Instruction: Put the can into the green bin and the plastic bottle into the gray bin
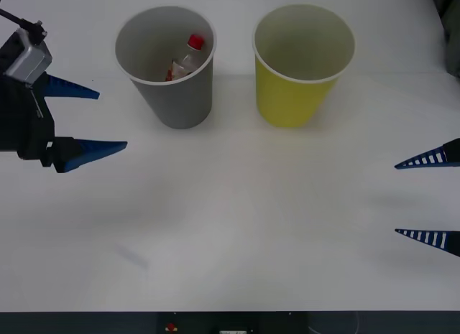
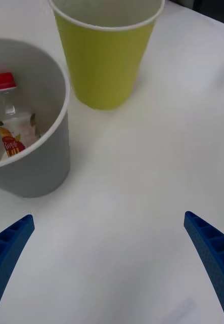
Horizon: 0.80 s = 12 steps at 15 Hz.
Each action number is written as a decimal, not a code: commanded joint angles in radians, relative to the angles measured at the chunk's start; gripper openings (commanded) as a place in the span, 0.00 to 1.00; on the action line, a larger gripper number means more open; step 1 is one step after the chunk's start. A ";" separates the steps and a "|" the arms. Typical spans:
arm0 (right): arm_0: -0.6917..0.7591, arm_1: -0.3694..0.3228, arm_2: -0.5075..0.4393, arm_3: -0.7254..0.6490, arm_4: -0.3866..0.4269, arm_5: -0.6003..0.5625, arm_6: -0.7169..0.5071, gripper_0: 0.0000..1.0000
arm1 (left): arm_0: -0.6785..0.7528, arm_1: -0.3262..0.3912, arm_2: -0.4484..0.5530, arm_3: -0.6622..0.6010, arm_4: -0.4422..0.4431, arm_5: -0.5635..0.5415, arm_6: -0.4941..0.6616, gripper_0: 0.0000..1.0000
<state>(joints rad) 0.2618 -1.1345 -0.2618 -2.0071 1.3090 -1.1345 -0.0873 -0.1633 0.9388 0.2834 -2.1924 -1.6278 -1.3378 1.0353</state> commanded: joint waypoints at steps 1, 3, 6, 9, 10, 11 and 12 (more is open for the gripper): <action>0.000 0.000 0.000 0.000 0.000 0.000 0.000 1.00 | 0.056 -0.008 0.033 -0.036 -0.021 -0.064 -0.072 1.00; 0.000 0.000 0.000 0.000 0.000 0.000 0.000 1.00 | 0.090 -0.011 0.046 -0.036 -0.021 -0.086 -0.133 1.00; 0.000 0.000 0.000 0.000 0.000 0.000 0.000 1.00 | 0.168 -0.044 0.071 -0.036 -0.026 -0.089 -0.258 1.00; 0.000 0.000 0.000 0.000 0.000 0.000 0.000 1.00 | 0.220 -0.074 0.088 -0.035 -0.027 -0.090 -0.366 1.00; 0.000 0.000 0.000 0.000 0.000 0.000 0.000 1.00 | 0.234 -0.083 0.092 -0.035 -0.027 -0.090 -0.402 1.00; 0.000 0.000 0.000 0.000 0.000 0.000 0.000 1.00 | 0.249 -0.089 0.097 -0.035 -0.026 -0.090 -0.431 1.00; 0.000 0.000 0.000 0.000 0.000 0.000 0.000 1.00 | 0.269 -0.092 0.097 -0.035 -0.024 -0.090 -0.475 1.00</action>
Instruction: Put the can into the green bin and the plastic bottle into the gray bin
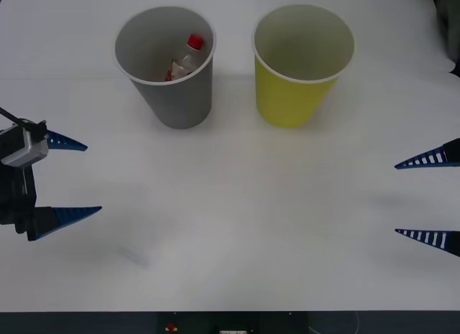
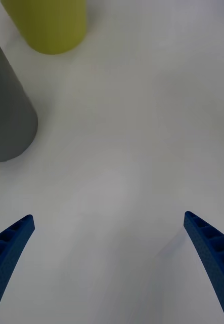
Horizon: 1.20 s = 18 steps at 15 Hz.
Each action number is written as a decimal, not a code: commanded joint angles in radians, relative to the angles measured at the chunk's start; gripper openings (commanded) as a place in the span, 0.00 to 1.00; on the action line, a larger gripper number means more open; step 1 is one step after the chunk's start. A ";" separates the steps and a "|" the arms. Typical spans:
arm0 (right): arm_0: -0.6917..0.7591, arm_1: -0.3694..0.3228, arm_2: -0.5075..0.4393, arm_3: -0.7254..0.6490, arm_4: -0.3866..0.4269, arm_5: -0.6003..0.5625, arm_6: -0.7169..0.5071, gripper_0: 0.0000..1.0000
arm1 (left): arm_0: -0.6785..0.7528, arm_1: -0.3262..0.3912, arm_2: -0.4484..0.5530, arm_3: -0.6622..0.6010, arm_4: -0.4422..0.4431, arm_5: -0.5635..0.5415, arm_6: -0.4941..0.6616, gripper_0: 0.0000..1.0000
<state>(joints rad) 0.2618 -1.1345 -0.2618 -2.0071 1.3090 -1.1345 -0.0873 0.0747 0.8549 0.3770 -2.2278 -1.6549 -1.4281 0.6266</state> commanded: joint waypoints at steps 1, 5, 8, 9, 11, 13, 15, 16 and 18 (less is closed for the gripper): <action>0.000 0.000 0.000 0.000 0.000 0.000 0.000 1.00 | 0.043 -0.011 0.005 0.000 0.000 0.000 -0.097 1.00; 0.000 0.000 0.000 0.000 0.000 0.000 0.000 1.00 | 0.066 -0.016 0.003 0.008 -0.017 -0.011 -0.251 1.00; 0.000 0.000 0.000 0.000 0.000 0.000 0.000 1.00 | 0.065 -0.016 0.003 0.030 -0.016 -0.060 -0.300 1.00; 0.000 0.000 0.000 0.000 0.000 0.000 0.000 1.00 | 0.065 -0.016 0.003 0.030 -0.016 -0.064 -0.306 1.00; 0.000 0.000 0.000 0.000 0.000 0.000 0.000 1.00 | 0.065 -0.031 0.002 0.039 -0.008 -0.075 -0.306 1.00; 0.000 0.000 0.000 0.000 0.000 0.000 0.000 1.00 | 0.065 -0.060 0.002 0.085 0.029 -0.095 -0.311 1.00; 0.000 0.000 0.000 0.000 0.000 0.000 0.000 1.00 | 0.063 -0.074 0.002 0.099 0.037 -0.097 -0.318 1.00; 0.000 0.000 0.000 0.000 0.000 0.000 0.000 1.00 | 0.063 -0.077 0.002 0.100 0.041 -0.097 -0.314 1.00; 0.000 0.000 0.000 0.000 0.000 0.000 0.000 1.00 | 0.063 -0.083 0.002 0.100 0.043 -0.097 -0.311 1.00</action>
